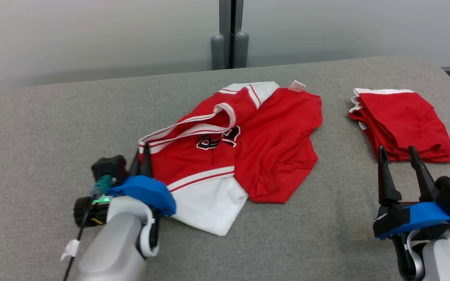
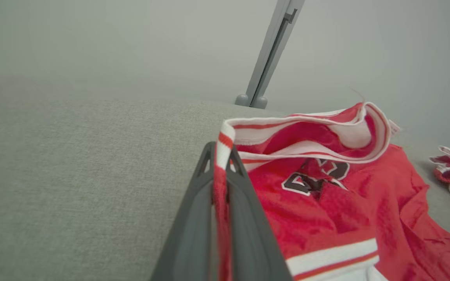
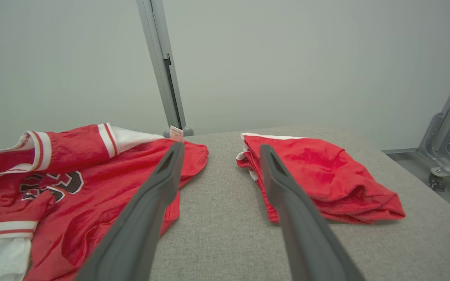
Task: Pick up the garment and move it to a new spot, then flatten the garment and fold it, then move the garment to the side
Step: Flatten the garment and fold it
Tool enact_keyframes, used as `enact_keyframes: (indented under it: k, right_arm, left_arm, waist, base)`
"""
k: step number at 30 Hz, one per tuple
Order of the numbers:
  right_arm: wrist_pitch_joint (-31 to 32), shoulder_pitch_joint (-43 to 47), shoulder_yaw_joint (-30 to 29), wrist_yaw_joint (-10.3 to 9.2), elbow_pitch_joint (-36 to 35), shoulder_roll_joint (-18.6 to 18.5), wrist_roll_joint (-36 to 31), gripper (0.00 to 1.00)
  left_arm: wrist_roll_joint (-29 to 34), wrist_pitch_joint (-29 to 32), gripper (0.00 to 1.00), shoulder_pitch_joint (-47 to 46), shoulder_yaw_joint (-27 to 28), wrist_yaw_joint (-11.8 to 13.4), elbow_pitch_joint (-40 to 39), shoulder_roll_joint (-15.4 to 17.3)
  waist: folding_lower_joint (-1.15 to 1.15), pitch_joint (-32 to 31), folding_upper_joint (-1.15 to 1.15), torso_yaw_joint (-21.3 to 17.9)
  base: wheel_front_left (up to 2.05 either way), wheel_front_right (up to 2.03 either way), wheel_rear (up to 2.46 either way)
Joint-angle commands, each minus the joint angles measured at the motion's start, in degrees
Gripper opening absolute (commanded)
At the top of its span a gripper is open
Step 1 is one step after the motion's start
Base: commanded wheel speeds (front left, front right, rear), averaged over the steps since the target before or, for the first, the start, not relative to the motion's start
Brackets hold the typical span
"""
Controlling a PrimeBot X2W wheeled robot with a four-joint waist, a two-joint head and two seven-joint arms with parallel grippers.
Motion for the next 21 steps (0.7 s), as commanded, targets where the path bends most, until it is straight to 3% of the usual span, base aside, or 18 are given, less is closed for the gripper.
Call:
enact_keyframes:
  k: [1,13,20,21]
  right_arm:
    - [0.2,0.1,-0.1,0.01,-0.4,-0.1,-0.4,1.00]
    - [1.0,-0.3,-0.5,0.01,-1.3,-0.1,-1.0,1.00]
    - [1.0,-0.5,-0.3,0.01,-1.0,-0.1,-0.8,1.00]
    - [1.0,-0.4,-0.3,0.01,-0.8,-0.1,-0.9,1.00]
  left_arm:
    - [0.7,-0.2,0.00,-0.6,1.2,-0.1,0.7,1.4]
    - [5.5,-0.2,0.00,-5.9,7.4,2.5,5.8,9.9]
    - [6.8,-0.3,0.00,-6.2,7.2,3.9,10.4,10.7]
    - [6.9,-0.3,0.22,-6.1,7.2,3.7,10.6,10.6]
  waist:
    - [0.00,0.3,0.00,0.1]
    - [0.00,2.2,0.00,-0.2]
    - [0.00,2.3,0.00,-0.1]
    - [0.00,2.2,0.00,-0.1]
  base:
    - [0.00,0.00,0.00]
    - [0.00,0.00,0.00]
    - [0.00,0.00,0.00]
    - [0.00,0.00,0.00]
